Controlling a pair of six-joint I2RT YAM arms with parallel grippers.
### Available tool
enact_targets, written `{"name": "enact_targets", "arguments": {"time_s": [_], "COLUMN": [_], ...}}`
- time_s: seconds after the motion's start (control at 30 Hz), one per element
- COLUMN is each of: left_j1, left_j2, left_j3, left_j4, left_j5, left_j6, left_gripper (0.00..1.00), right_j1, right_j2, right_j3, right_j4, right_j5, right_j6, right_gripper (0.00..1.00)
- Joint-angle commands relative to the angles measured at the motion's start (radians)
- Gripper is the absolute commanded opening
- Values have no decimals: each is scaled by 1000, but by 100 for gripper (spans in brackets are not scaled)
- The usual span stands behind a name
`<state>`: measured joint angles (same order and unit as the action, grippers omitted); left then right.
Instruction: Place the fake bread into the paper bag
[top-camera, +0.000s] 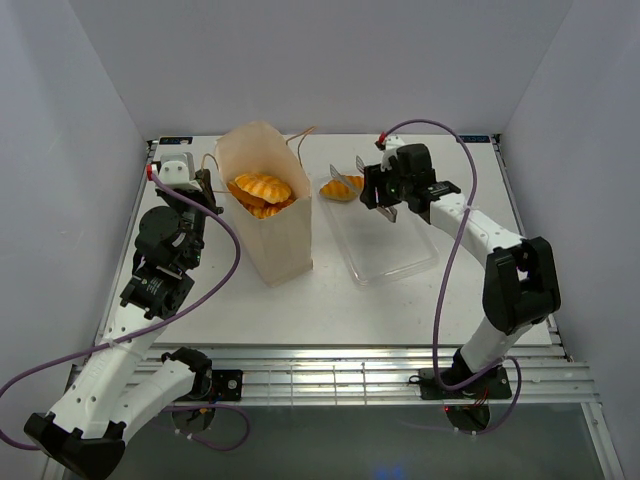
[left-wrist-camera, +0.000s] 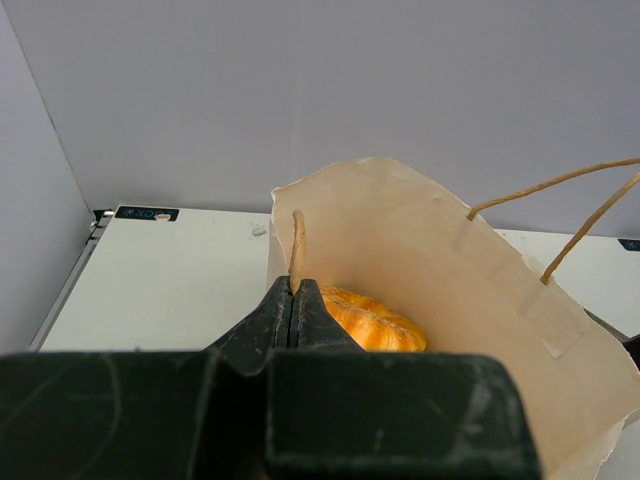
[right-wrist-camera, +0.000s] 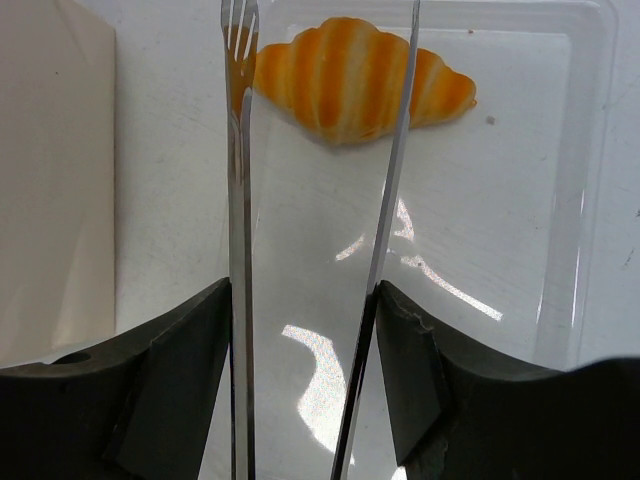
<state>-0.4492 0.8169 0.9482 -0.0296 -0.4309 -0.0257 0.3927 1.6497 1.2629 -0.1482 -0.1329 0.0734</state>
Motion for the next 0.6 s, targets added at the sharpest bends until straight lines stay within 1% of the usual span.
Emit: {"name": "enact_targets", "arguments": {"time_s": [0.0, 0.17, 0.3, 0.37, 0.5, 0.57], "left_j1": [-6, -6, -6, -6, -6, -6], "left_j2": [-9, -4, -4, -4, -4, -7], "left_j3": [7, 11, 11, 9, 11, 9], "left_j4": [0, -4, -4, -6, -6, -6], "left_j5": [6, 18, 20, 21, 21, 21], "left_j6": [0, -6, -8, -8, -10, -10], "left_gripper": [0, 0, 0, 0, 0, 0], "right_j1": [0, 6, 12, 14, 15, 15], "right_j2": [45, 110, 133, 140, 157, 170], "right_j3": [46, 41, 33, 35, 58, 76], "right_j4": [29, 9, -2, -10, -40, -66], "right_j5": [6, 16, 41, 49, 47, 39], "right_j6": [-23, -34, -41, -44, -46, -47], "right_gripper": [63, 62, 59, 55, 40, 36]}}
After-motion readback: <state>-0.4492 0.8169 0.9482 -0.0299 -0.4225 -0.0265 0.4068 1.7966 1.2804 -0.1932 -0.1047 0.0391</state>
